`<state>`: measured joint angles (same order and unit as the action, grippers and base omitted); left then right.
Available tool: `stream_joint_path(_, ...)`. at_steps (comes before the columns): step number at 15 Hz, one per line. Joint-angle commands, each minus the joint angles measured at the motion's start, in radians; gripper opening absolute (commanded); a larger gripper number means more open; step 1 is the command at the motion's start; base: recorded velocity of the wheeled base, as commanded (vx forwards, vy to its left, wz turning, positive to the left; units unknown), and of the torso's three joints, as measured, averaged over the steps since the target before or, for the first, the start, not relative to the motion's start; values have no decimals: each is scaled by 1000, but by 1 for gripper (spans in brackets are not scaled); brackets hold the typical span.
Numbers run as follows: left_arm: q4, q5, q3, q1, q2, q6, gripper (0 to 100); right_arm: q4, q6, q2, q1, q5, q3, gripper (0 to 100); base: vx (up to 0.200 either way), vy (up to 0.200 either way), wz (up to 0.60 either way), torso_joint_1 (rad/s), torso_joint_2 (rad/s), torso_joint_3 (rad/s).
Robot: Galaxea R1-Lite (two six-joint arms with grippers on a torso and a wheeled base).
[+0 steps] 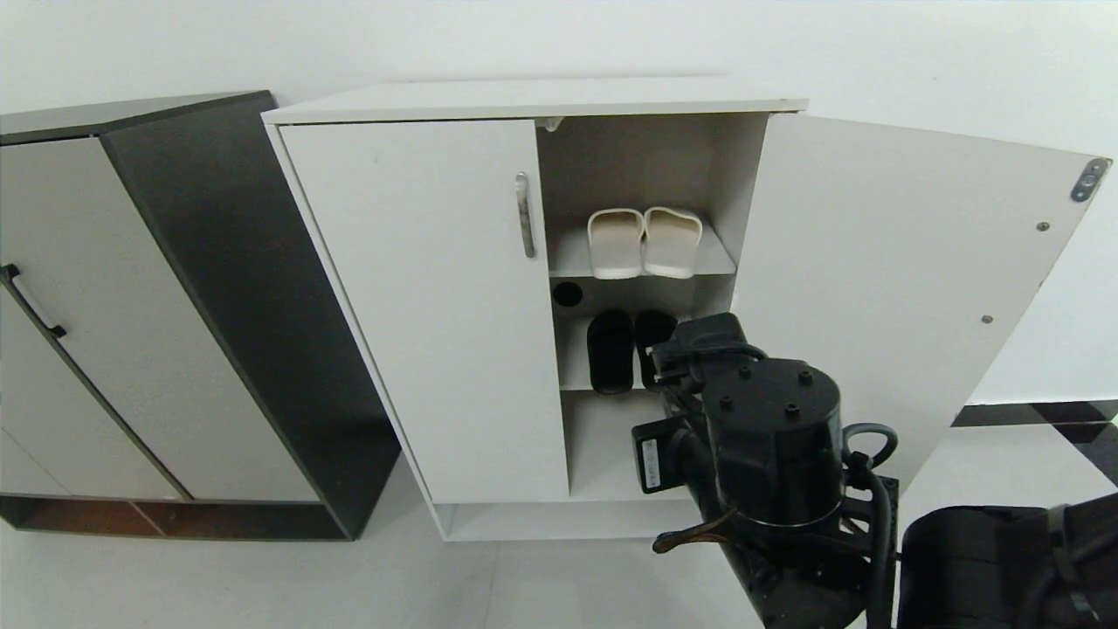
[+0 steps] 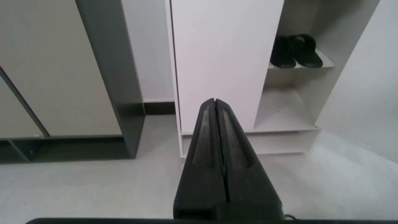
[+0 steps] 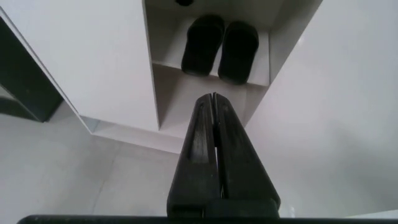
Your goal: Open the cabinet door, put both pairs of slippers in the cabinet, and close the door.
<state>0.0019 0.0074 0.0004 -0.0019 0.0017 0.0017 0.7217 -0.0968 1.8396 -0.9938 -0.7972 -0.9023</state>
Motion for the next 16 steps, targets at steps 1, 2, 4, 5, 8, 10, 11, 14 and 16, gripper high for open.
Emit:
stream_joint_path(1,-2,0,0,0,0,0,0,1,0,1,1,0,0,0,0,0,0,36,-271,-369)
stream_joint_path(2,-2,0,0,-1,0,0,0,1,0,1,1,0,0,0,0,0,0,66,-535,-373)
stream_joint_path(4,-2,0,0,0,0,0,0,1,0,0,1,0,3,0,0,0,0,41,-549,-361)
stream_joint_path(5,-2,0,0,0,0,0,0,1,0,0,1,-2,6,0,0,0,0,105,-496,-354)
stream_joint_path(8,-2,0,0,0,0,0,0,1,0,1,1,0,10,0,0,0,0,126,-465,-347)
stream_joint_path(10,-2,0,0,-1,0,0,0,1,0,1,1,0,10,0,0,0,0,134,-466,-332)
stream_joint_path(11,-2,0,0,0,0,0,0,1,0,1,1,0,10,0,0,0,0,124,-471,-320)
stream_joint_path(14,-2,0,0,0,0,0,0,1,-1,1,1,0,10,0,0,0,0,165,-482,-313)
stream_joint_path(16,-2,0,0,0,0,0,0,1,-4,1,1,0,10,0,0,0,0,181,-493,-315)
